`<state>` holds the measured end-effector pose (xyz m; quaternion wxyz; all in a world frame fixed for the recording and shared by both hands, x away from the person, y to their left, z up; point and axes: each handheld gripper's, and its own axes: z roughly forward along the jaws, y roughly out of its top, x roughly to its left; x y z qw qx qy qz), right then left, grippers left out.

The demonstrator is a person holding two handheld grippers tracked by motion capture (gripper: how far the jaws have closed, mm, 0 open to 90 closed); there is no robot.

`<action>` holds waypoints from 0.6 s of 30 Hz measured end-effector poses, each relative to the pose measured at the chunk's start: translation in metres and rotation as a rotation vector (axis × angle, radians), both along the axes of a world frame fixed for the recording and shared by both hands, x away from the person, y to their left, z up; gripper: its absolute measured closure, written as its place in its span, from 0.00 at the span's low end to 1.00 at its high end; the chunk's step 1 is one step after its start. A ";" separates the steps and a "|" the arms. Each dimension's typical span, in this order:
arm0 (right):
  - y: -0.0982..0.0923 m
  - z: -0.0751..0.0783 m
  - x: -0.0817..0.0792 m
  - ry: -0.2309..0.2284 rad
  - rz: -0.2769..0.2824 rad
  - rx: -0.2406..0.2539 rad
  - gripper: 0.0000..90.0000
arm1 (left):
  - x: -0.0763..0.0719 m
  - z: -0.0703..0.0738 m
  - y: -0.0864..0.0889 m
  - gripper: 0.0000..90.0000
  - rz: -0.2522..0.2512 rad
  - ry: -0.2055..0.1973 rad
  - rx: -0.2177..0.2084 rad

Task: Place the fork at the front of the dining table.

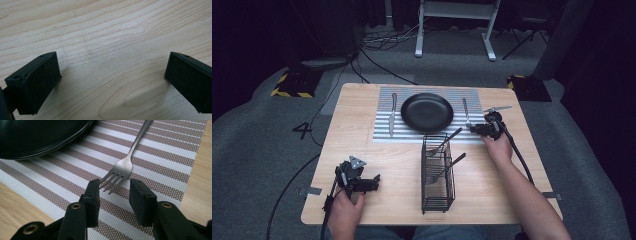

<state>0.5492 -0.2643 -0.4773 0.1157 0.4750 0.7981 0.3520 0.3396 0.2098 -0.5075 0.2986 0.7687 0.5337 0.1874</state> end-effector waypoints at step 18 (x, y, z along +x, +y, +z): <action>-0.008 0.051 -0.030 -0.123 0.061 0.065 0.61 | 0.000 0.000 0.000 0.00 0.000 0.000 0.000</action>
